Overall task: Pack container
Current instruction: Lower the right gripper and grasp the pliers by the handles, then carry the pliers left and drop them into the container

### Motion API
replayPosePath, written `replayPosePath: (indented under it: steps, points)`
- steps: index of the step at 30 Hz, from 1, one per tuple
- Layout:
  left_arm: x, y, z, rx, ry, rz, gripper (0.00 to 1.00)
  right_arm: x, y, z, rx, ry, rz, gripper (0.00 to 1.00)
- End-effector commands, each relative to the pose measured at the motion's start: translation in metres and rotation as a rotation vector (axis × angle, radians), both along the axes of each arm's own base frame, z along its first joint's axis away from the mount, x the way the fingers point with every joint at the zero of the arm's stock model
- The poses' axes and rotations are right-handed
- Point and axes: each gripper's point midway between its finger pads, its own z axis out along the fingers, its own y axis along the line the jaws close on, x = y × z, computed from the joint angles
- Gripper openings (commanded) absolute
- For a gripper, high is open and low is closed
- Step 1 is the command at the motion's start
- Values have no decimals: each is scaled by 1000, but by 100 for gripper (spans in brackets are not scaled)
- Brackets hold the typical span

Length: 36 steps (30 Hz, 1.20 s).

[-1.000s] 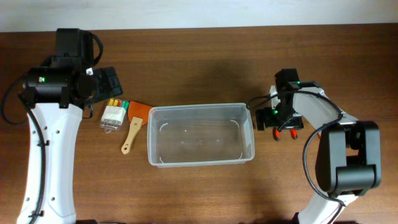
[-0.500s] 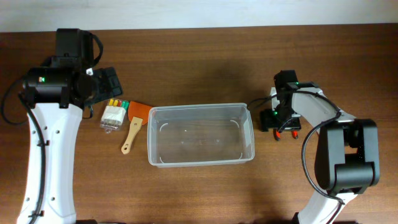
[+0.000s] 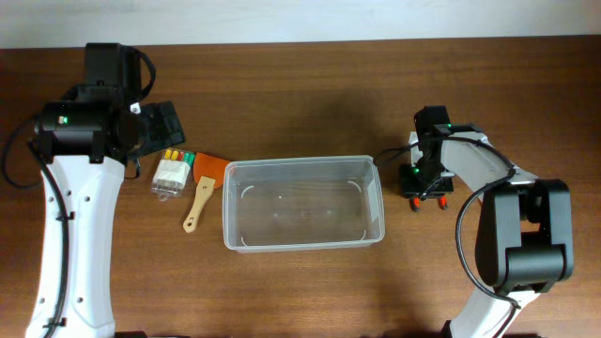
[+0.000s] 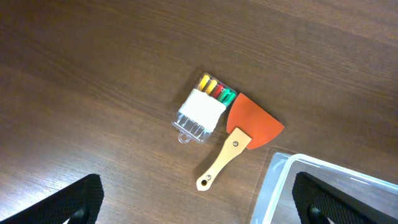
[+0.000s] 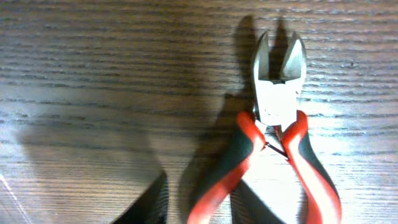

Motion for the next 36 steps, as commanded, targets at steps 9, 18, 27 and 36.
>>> replayPosePath:
  steps: [9, 18, 27, 36]
  points:
    - [0, 0, 2, -3, -4, 1, 99, -11, 4, -19, 25, 58, 4, 12]
    - [0, 2, 2, 5, -1, 4, 99, -1, 5, -7, 25, 37, 4, 4]
    - [-3, 8, 2, 39, 6, 18, 99, 50, 9, 121, 29, -181, 32, 4]
    - [-2, 8, 2, 39, 6, 17, 99, 4, 106, 209, 86, -280, 615, 4]
